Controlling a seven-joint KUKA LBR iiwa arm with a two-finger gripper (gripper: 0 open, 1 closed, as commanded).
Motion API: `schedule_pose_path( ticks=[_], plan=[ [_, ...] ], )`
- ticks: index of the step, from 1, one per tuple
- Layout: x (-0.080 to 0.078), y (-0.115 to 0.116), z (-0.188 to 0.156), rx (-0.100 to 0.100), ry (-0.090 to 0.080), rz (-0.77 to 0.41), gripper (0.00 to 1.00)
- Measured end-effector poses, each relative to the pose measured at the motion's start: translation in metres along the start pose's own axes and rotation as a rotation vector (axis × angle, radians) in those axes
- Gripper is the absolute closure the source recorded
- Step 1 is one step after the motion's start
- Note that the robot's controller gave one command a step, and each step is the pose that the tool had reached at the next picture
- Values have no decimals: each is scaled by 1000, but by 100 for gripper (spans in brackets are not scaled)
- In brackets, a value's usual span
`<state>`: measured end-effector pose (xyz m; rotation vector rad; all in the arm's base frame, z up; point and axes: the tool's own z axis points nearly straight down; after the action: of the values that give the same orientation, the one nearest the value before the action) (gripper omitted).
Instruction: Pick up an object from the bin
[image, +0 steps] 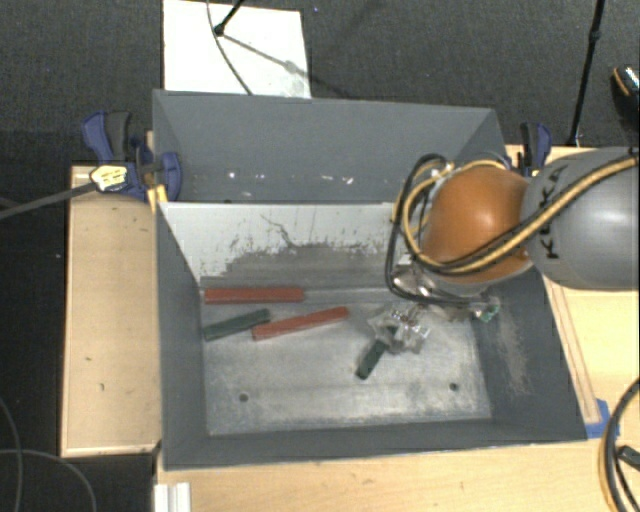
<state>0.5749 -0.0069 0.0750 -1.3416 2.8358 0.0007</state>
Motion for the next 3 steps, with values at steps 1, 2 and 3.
schedule_pose_path(
  ticks=[1,2,3],
  plan=[
    [0,0,0,-1,1,3,0],
    [-9,29,5,-4,3,-276,0],
    [-101,72,-70,2,-7,-313,0]
  ],
)
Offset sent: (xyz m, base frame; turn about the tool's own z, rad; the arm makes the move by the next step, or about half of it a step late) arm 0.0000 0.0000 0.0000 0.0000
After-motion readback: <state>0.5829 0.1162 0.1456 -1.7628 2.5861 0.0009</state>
